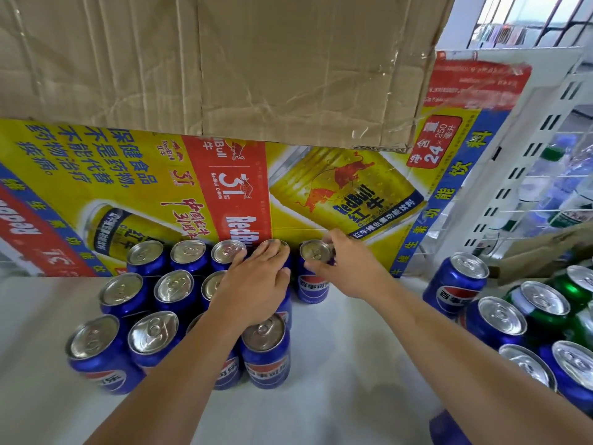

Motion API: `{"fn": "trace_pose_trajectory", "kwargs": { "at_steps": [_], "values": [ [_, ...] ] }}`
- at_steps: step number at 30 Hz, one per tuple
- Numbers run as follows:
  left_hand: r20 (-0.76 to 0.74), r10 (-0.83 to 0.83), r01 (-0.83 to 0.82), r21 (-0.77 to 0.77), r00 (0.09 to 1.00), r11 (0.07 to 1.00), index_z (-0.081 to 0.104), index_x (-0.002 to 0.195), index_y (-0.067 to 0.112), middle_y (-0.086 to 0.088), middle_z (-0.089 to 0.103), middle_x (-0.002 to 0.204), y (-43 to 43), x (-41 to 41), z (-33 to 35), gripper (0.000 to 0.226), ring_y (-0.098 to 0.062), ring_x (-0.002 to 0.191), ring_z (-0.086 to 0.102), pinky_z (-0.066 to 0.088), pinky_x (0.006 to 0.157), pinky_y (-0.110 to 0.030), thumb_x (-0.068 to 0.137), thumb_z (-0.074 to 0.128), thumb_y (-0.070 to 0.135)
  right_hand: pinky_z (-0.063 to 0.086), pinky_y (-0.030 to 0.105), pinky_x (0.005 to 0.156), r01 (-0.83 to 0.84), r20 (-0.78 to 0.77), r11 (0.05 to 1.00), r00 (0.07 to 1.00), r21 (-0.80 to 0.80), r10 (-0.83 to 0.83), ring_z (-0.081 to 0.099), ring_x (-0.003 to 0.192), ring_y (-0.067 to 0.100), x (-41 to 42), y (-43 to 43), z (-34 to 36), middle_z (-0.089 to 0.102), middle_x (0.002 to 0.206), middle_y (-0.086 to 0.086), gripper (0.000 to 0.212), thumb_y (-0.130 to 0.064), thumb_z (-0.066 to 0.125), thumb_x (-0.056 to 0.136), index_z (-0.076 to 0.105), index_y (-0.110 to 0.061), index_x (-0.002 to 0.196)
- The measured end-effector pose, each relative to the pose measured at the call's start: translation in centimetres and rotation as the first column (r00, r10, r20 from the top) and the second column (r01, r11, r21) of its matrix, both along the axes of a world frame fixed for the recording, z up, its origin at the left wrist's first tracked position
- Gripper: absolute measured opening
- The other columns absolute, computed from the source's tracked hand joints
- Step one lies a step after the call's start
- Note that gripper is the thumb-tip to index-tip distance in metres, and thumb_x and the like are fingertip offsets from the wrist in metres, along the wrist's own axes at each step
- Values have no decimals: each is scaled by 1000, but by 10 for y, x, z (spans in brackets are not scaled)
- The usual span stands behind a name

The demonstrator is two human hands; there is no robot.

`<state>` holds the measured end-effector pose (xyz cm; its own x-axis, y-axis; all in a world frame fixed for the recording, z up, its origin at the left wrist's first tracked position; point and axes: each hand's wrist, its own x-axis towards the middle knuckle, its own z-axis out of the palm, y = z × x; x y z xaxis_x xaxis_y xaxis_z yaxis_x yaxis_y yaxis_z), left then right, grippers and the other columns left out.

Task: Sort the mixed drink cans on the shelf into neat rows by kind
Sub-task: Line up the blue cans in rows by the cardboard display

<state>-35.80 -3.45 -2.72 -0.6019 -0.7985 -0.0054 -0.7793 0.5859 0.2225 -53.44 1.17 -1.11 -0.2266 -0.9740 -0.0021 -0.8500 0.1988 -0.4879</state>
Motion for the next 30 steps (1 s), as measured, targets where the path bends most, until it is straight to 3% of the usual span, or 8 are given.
{"fn": "trace_pose_trajectory", "kwargs": {
  "at_steps": [3,6,12,17,20,22,26,30],
  "values": [
    [-15,-7,7,22,1000,1000,6,153,35,10,6,162,4,0,4,53,-5,148,0,5,119,-37,105,25,31,51,40,83,1,-31,1000,1000,-15,-1,60,106,27,-18,17,4,62,118,9,51,-50,59,90,48,-15,126],
    [26,-38,37,30,999,999,3,151,43,6,7,162,7,-1,9,53,-8,148,2,6,117,-38,105,24,27,50,40,85,86,-188,996,978,-27,-90,57,109,31,-51,36,9,60,119,9,41,-43,54,94,51,-13,121],
    [57,-32,29,39,998,999,11,151,44,4,5,162,11,-5,12,50,-10,148,-1,4,118,-40,106,22,25,43,40,82,345,-443,939,841,-2,-310,50,109,38,-93,61,12,55,117,16,30,-28,52,93,49,-10,117],
    [98,-17,13,48,995,999,11,152,43,0,6,163,11,-6,15,51,-16,149,-3,4,118,-44,106,22,25,41,43,90,395,-505,919,790,-12,-347,44,115,37,-101,69,18,53,120,17,34,-22,54,90,52,-10,122],
    [187,19,-5,-76,982,997,18,152,38,-3,9,162,22,-21,23,51,-21,149,-2,4,118,-50,104,30,25,38,44,93,460,-473,886,771,-52,-427,44,118,38,-117,78,24,53,122,17,33,-28,53,91,58,-11,119],
    [81,-58,65,-96,995,993,30,148,31,-3,20,159,43,-46,32,47,-19,148,9,8,118,-42,102,38,27,38,46,95,498,-428,867,779,-21,-458,43,120,39,-127,83,27,50,125,17,33,-27,53,91,57,-11,119],
    [-188,-290,324,191,939,927,51,136,29,5,52,141,106,-99,44,45,-11,127,46,35,105,-28,94,53,45,46,43,88,521,-296,845,831,119,-471,53,112,41,-140,90,24,49,125,20,37,-23,56,89,52,-7,122],
    [-200,-416,461,448,887,766,50,133,35,11,53,135,149,-131,42,59,-7,114,52,43,90,-27,80,69,55,41,37,74,469,-293,881,853,63,-432,54,109,40,-144,96,20,52,119,20,29,-10,55,88,52,-4,116]
  ]
}}
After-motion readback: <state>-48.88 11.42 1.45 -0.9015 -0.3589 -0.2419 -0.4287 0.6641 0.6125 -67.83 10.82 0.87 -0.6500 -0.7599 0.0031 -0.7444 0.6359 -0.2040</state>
